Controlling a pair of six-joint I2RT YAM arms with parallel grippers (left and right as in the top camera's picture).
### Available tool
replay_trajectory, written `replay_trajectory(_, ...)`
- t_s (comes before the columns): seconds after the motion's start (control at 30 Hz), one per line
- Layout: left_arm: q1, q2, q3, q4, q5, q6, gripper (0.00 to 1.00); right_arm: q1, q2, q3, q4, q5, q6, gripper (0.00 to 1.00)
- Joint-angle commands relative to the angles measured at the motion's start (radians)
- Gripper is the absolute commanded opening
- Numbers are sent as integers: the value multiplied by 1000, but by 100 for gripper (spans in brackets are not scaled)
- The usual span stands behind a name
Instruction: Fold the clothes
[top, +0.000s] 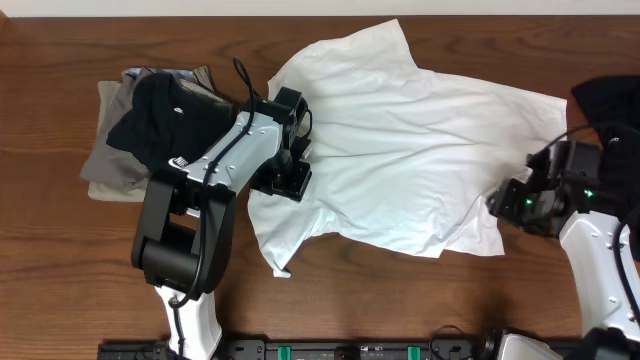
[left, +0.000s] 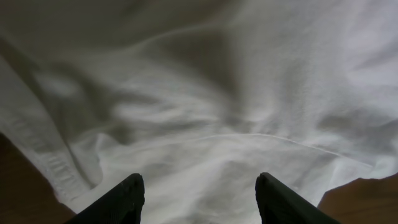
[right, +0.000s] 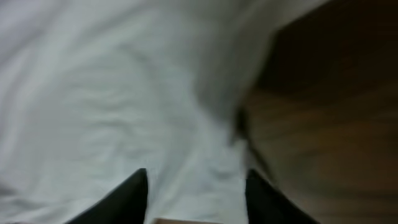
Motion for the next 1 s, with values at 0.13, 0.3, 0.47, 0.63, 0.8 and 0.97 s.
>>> replay_trajectory(0.13, 3, -2, -3, -2, -1, -14, 60, -140, 103, -75, 49, 66, -29, 62)
replay_trajectory(0.3, 3, -2, -3, -2, -1, -16, 60, -144, 174, -145, 133, -39, -72, 57)
replay_trajectory(0.47, 3, -2, -3, -2, -1, -16, 60, -144, 187, -170, 158, -119, -117, 44)
replay_trajectory(0.63, 3, -2, -3, -2, -1, -16, 60, -144, 182, -170, 153, -255, -191, 20)
replay_trajectory(0.8, 3, -2, -3, -2, -1, -16, 60, -143, 124, -156, 130, -419, -224, 1)
replay_trajectory(0.97, 3, -2, -3, -1, -1, -16, 60, -132, 24, -140, 128, -481, -190, 1)
